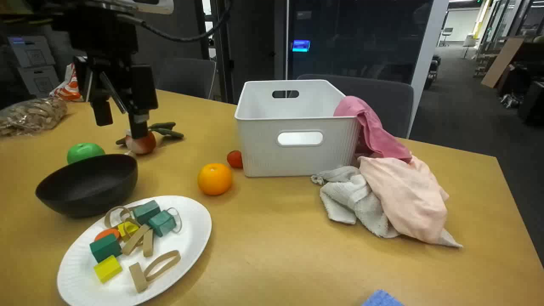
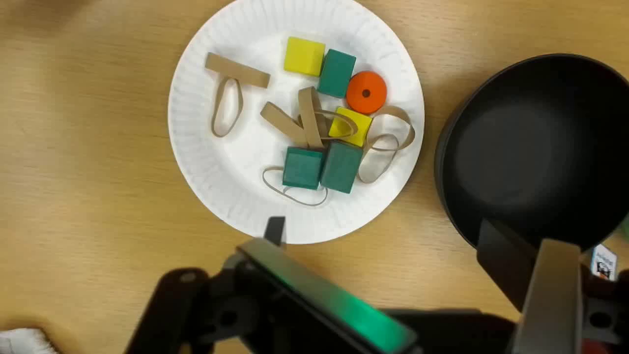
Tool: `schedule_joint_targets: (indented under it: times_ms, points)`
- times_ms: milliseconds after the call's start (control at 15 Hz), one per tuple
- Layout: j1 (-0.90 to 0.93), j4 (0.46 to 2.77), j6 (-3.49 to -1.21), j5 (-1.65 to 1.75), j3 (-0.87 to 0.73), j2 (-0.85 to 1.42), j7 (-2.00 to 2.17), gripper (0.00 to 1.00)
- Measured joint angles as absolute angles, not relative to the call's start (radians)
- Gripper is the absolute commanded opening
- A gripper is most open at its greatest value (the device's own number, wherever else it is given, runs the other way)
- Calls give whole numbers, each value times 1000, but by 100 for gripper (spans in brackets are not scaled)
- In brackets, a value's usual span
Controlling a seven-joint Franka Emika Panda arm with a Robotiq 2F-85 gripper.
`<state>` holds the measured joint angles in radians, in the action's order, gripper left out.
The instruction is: Put the orange, the apple and the strawberry in the black bowl
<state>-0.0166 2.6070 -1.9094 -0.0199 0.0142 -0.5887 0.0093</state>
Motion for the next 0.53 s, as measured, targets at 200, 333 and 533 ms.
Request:
schedule_joint_targets:
  times_ms: [200, 333, 533]
  points:
    - [-17, 2599, -1910, -20, 14, -589, 9, 100]
    - [-17, 2599, -1910, -20, 14, -589, 9, 100]
    - [-17, 2599, -1910, -20, 14, -589, 9, 100]
